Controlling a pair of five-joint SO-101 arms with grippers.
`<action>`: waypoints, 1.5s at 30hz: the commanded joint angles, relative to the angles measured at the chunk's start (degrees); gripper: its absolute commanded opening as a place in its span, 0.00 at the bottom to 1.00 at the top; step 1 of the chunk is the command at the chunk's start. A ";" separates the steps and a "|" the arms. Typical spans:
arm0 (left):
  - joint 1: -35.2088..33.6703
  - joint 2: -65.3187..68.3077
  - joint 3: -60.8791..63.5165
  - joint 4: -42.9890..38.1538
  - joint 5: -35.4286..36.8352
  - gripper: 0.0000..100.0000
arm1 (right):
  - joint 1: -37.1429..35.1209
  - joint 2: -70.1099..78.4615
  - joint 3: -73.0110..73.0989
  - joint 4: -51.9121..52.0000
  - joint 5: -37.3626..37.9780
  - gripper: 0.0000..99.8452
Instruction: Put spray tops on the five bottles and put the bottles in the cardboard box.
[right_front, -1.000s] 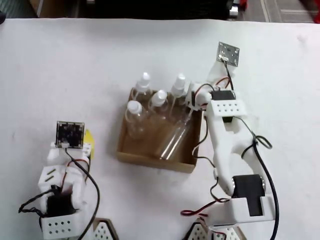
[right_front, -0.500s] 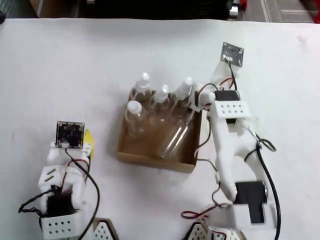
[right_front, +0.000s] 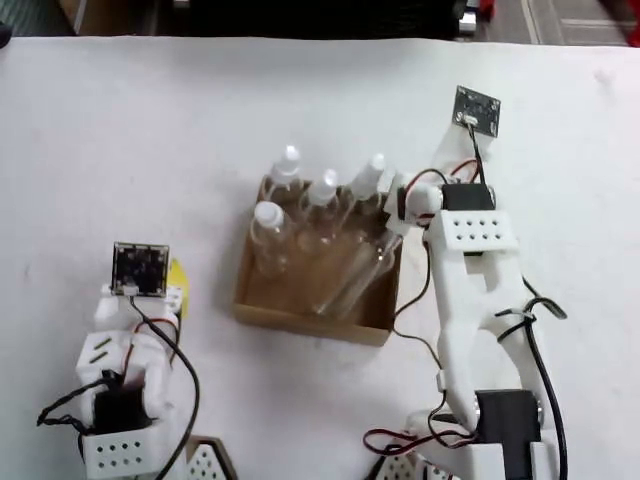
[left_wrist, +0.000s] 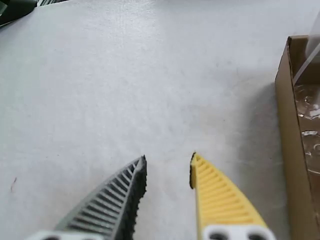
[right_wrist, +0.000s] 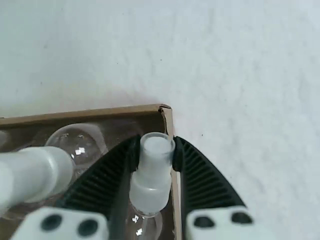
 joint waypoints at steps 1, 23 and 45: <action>0.66 0.04 -0.09 -0.09 -0.70 0.14 | 0.13 -3.82 -0.88 1.80 0.09 0.02; 0.66 0.04 -0.09 -0.18 -0.70 0.14 | -15.69 -33.71 15.12 -1.80 11.08 0.02; 0.66 0.04 -0.09 -0.18 -0.70 0.14 | -25.27 -80.66 51.87 -17.19 29.36 0.02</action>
